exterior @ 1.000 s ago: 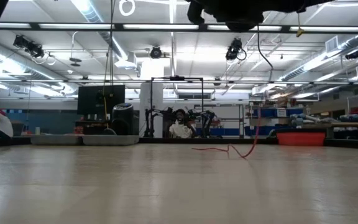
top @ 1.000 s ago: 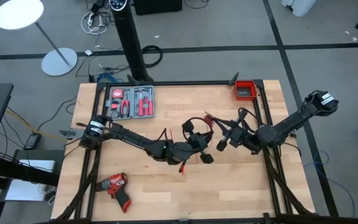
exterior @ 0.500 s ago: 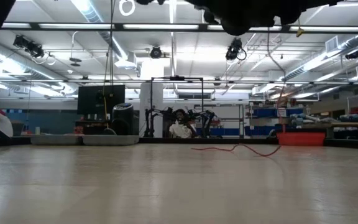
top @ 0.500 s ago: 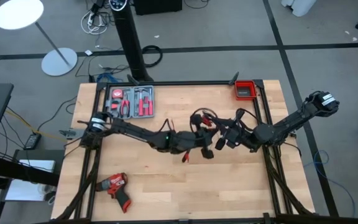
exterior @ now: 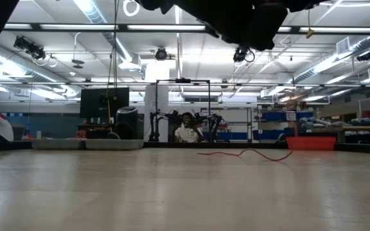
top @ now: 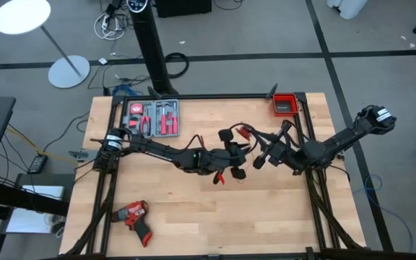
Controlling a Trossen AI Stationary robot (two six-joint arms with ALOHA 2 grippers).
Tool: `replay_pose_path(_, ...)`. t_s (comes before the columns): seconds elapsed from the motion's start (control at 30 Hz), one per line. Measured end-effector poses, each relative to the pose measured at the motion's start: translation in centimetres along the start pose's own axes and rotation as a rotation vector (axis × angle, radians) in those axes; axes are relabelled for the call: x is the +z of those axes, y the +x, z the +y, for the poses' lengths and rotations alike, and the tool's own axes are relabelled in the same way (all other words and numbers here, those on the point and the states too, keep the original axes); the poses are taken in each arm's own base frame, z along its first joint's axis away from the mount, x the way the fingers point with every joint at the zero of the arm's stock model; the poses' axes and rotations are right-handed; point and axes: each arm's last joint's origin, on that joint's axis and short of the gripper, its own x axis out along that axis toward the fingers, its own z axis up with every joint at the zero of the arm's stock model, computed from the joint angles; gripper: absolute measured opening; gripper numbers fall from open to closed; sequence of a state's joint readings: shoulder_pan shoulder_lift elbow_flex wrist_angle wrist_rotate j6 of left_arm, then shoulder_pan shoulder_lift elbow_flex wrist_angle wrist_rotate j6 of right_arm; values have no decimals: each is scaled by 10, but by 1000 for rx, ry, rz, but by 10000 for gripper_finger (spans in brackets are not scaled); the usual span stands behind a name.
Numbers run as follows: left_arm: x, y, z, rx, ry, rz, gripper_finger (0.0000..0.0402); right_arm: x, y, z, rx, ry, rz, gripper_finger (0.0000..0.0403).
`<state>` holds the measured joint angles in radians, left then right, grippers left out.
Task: Coil cords
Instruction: Coil the red wire on the black spool
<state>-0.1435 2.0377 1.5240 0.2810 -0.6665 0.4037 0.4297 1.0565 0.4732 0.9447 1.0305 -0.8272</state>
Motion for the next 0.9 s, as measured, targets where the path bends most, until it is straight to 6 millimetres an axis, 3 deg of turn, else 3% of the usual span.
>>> replay_pose_path(0.2, -18, 1, -5, -18, -157, 53, 103, 4, -2, -11, -37, 8, 5, 0)
replay_pose_path(0.63, -32, -4, -21, -304, -270, 72, 108, 7, -14, -26, -39, -49, 39, 0)
replay_pose_path(0.73, -31, 0, -17, -365, -370, 59, 106, 7, -15, -26, -28, -56, 40, 0)
replay_pose_path(0.9, -32, 11, -2, -327, -528, 39, 104, 6, -12, -26, -20, -31, 21, 0)
